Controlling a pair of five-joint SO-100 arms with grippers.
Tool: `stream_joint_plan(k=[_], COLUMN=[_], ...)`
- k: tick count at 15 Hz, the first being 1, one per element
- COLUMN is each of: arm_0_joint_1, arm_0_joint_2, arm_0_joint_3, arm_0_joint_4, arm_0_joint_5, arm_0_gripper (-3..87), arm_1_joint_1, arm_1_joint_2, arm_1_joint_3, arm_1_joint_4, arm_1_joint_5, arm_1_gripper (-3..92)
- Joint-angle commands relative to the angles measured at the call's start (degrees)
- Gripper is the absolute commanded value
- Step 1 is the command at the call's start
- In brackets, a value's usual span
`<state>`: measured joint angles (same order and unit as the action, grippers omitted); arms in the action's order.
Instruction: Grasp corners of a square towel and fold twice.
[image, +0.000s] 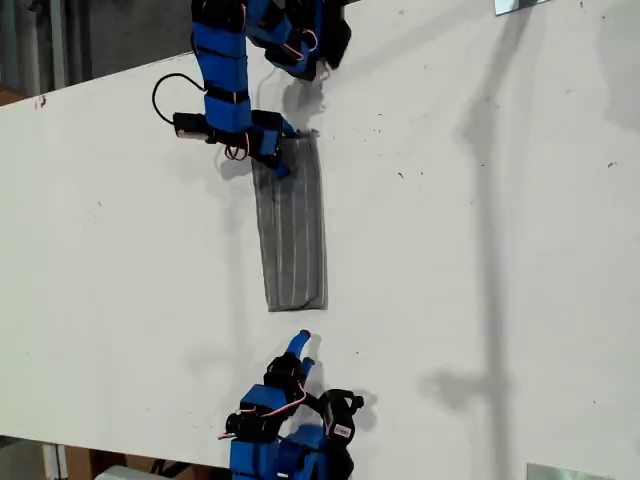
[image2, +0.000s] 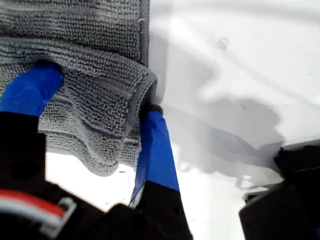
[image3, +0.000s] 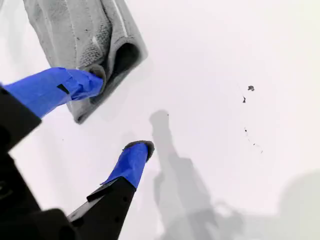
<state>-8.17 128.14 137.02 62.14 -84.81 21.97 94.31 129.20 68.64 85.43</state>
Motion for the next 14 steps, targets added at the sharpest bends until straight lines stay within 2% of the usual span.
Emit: stream_joint_plan(k=[1,4,8,14], arm_0_joint_1=[0.8,1.0,1.4,1.9], arm_0_joint_2=[0.0,-0.2,-0.4,-3.1], arm_0_joint_3=[-3.1,-3.0,-3.3,-5.9], arm_0_joint_4=[0.4,1.0,0.7,0.6], arm_0_joint_5=[-0.6,-0.9,-1.1,-1.0], arm_0_gripper=[24.4,24.4,24.4,24.4], arm_1_joint_1=[-3.1,-3.4,-1.1,0.2], arm_1_joint_2=[-6.5,-8.2,6.9,8.9], arm_1_joint_3=[-7.7,-11.4,-5.0,6.7], arm_1_joint_4=[-0.7,1.7,8.3,-0.9], arm_1_joint_5=[-0.8,-1.6,-1.7,-2.9], arm_1_gripper=[33.7,34.6,34.6,33.4])
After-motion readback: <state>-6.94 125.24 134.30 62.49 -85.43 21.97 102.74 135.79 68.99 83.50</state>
